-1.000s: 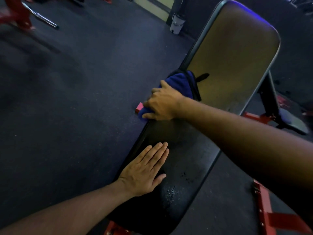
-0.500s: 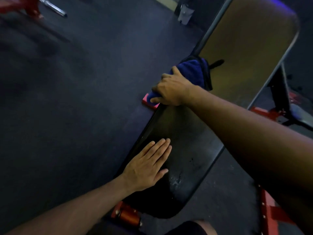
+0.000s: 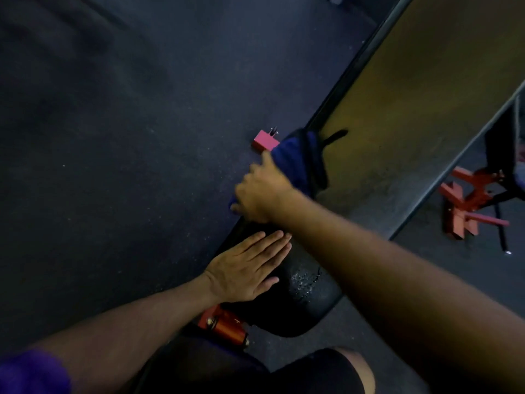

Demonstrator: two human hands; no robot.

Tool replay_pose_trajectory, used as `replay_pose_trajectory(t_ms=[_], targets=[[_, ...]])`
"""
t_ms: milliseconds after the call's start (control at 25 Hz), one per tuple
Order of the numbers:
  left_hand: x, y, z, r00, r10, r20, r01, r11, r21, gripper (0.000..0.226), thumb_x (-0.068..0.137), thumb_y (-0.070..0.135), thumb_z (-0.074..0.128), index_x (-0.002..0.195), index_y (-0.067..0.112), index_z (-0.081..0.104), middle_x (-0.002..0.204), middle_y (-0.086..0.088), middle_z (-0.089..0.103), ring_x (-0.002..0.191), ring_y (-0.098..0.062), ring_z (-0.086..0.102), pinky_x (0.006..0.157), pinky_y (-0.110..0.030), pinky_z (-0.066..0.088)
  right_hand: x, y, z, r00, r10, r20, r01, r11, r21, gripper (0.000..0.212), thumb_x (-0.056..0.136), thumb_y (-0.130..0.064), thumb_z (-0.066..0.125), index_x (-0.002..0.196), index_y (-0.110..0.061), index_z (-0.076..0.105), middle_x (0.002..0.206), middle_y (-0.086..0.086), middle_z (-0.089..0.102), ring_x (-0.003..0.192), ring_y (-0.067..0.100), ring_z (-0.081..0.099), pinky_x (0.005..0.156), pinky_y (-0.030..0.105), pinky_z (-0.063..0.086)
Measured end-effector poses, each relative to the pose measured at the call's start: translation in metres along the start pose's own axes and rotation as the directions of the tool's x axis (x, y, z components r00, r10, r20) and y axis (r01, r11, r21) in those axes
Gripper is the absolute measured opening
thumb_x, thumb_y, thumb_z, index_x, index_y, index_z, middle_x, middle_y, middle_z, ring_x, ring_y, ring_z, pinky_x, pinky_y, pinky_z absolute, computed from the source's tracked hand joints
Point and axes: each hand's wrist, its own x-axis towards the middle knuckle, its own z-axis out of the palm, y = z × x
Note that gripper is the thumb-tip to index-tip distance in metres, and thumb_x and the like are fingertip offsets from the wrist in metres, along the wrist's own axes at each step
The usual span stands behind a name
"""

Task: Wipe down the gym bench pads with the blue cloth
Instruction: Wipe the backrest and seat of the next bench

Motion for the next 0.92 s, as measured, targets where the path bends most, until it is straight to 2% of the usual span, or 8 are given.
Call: replay_pose_trajectory(t_ms=[80,160,240,400,560,720,840,920], targets=[[0.003,-0.001,0.000,0.999,0.009,-0.047,-0.009,1.000,-0.010,0.066,0.098,0.048,0.057,0.144,0.003,0.043,0.146,-0.015,0.048,0.139,-0.030,0.040,0.127,-0.042,0.013,-0.001,-0.025,0.004,0.997,-0.079,-0.007,0.079,0.997,0.013,0.053,0.103,-0.055,0.030,0.131,-0.019,0.058,0.134,0.006,0.061,0.127,0.031,0.050,0.114,0.059,0.016],[0.001,-0.001,0.002,1.000,0.014,-0.016,-0.014,1.000,-0.012,0.070,0.102,0.047,0.051,0.153,0.002,0.037,0.158,-0.019,0.037,0.150,-0.030,0.031,0.128,-0.042,0.017,-0.006,-0.013,0.001,0.990,-0.134,-0.038,0.135,0.990,0.037,0.055,0.102,-0.058,0.030,0.129,-0.019,0.059,0.131,0.007,0.062,0.125,0.029,0.053,0.112,0.054,0.022],[-0.001,-0.001,0.002,1.000,0.018,0.013,-0.017,1.000,-0.009,0.071,0.105,0.047,0.046,0.158,0.002,0.031,0.166,-0.020,0.025,0.156,-0.030,0.022,0.126,-0.044,0.022,-0.006,0.029,-0.010,0.992,-0.100,-0.081,0.102,0.994,0.027,0.056,0.099,-0.062,0.031,0.125,-0.021,0.060,0.126,0.008,0.064,0.120,0.028,0.058,0.107,0.049,0.028],[-0.001,0.000,0.001,1.000,0.008,0.019,-0.008,1.000,0.007,0.072,0.105,0.048,0.044,0.158,0.002,0.030,0.167,-0.018,0.022,0.156,-0.030,0.020,0.125,-0.043,0.024,-0.005,0.114,-0.024,0.996,0.038,-0.081,-0.039,0.999,-0.007,0.057,0.096,-0.067,0.031,0.123,-0.025,0.058,0.119,0.006,0.064,0.113,0.026,0.059,0.105,0.052,0.028],[-0.001,-0.001,0.002,1.000,0.000,0.016,0.000,1.000,0.001,0.071,0.105,0.047,0.044,0.158,0.003,0.030,0.167,-0.017,0.023,0.156,-0.029,0.022,0.125,-0.043,0.024,-0.003,0.066,-0.005,0.985,0.033,-0.171,-0.043,0.998,-0.056,0.052,0.098,-0.061,0.033,0.115,-0.024,0.064,0.118,0.008,0.067,0.113,0.026,0.059,0.105,0.051,0.026],[0.000,0.000,0.001,1.000,-0.002,0.029,0.003,1.000,-0.025,0.070,0.105,0.047,0.044,0.158,0.003,0.031,0.167,-0.017,0.023,0.156,-0.028,0.022,0.126,-0.043,0.023,-0.002,0.015,0.004,0.991,-0.086,-0.105,0.084,0.996,-0.022,0.053,0.100,-0.059,0.031,0.121,-0.020,0.061,0.118,0.007,0.066,0.116,0.026,0.056,0.106,0.051,0.025],[-0.002,0.000,0.002,1.000,0.000,0.021,0.000,1.000,-0.007,0.071,0.105,0.048,0.045,0.158,0.003,0.031,0.167,-0.016,0.024,0.156,-0.027,0.022,0.126,-0.042,0.024,-0.007,0.025,0.002,0.982,-0.138,-0.128,0.135,0.990,-0.034,0.056,0.099,-0.062,0.030,0.127,-0.022,0.058,0.120,0.006,0.065,0.117,0.025,0.055,0.105,0.048,0.027],[-0.002,0.000,0.003,1.000,0.001,0.011,-0.001,1.000,0.009,0.072,0.104,0.049,0.045,0.159,0.003,0.030,0.167,-0.016,0.024,0.156,-0.027,0.023,0.125,-0.042,0.024,-0.005,0.061,-0.008,0.984,-0.061,-0.170,0.056,0.998,-0.035,0.057,0.098,-0.064,0.032,0.129,-0.024,0.057,0.123,0.007,0.064,0.119,0.025,0.057,0.108,0.050,0.027]])
